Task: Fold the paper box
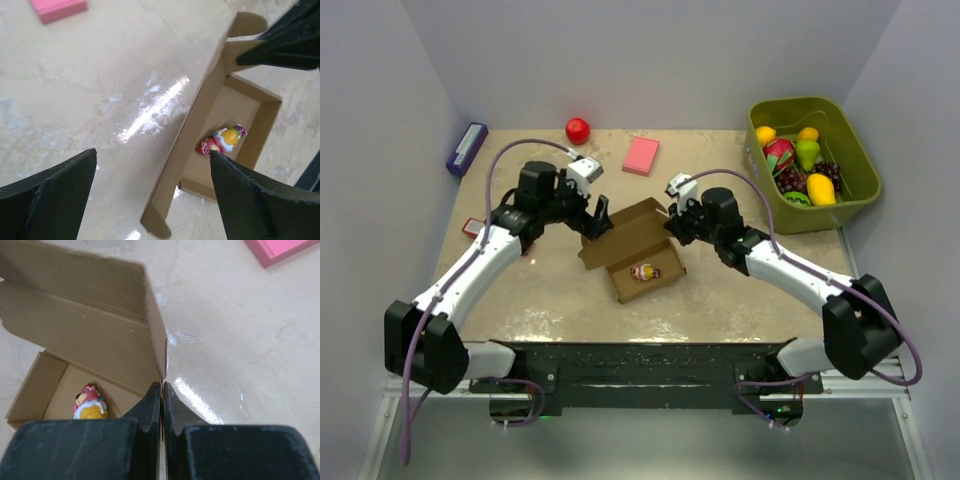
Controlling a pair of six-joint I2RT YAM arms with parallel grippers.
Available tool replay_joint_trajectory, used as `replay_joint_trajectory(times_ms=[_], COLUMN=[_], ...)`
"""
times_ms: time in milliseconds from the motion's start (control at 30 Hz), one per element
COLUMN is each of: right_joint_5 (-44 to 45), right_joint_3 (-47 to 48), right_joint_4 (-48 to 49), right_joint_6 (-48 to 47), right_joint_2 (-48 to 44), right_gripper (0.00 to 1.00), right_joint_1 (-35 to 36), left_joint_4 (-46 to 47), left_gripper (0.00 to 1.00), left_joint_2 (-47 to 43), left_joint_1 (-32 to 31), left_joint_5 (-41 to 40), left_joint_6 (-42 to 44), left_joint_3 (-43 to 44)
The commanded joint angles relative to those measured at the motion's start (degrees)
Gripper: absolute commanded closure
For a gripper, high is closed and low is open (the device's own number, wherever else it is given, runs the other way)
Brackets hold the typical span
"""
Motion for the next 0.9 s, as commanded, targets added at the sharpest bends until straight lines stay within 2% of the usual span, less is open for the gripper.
replay_joint_trajectory(times_ms=[0, 100, 300, 433, 567, 700, 867], right_joint_5=[5.2, 7.5, 9.2, 9.4, 9.3, 8.8, 7.7], right_joint_3=[-3.5, -5.2, -6.1, -7.0, -8.2, -8.4, -8.4], right_joint_4=[8.1, 8.7, 9.4, 10.6, 11.8, 11.7, 11.6], right_joint_6=[2.7, 3.3, 3.3, 3.7, 4.2, 4.3, 4.3], right_joint_2=[-5.7, -7.4, -9.3, -9.6, -10.6, -10.7, -10.4], right_gripper=[1.00, 1.00, 1.00, 1.00, 1.00, 1.00, 1.00], right_joint_1=[0.2, 0.1, 0.1, 0.0, -0.1, -0.3, -0.5], left_joint_4=[10.9, 17.4, 24.1, 27.0, 38.2, 48.6, 58.1], left_gripper=[0.00, 0.00, 0.00, 0.00, 0.04, 0.05, 0.04], left_joint_2=[-7.6, -12.5, -18.3, -20.3, -21.7, -23.0, -21.0], left_joint_1=[6.5, 10.6, 11.4, 11.4, 11.4, 11.4, 11.3], left_joint_5=[-3.6, 0.3, 7.8, 7.3, 4.5, 0.3, 2.1], left_joint_6=[-7.3, -10.9, -17.0, -20.9, -31.2, -33.4, -29.9], left_joint_3=[-3.1, -7.5, -16.9, -21.4, -31.8, -42.2, -47.2])
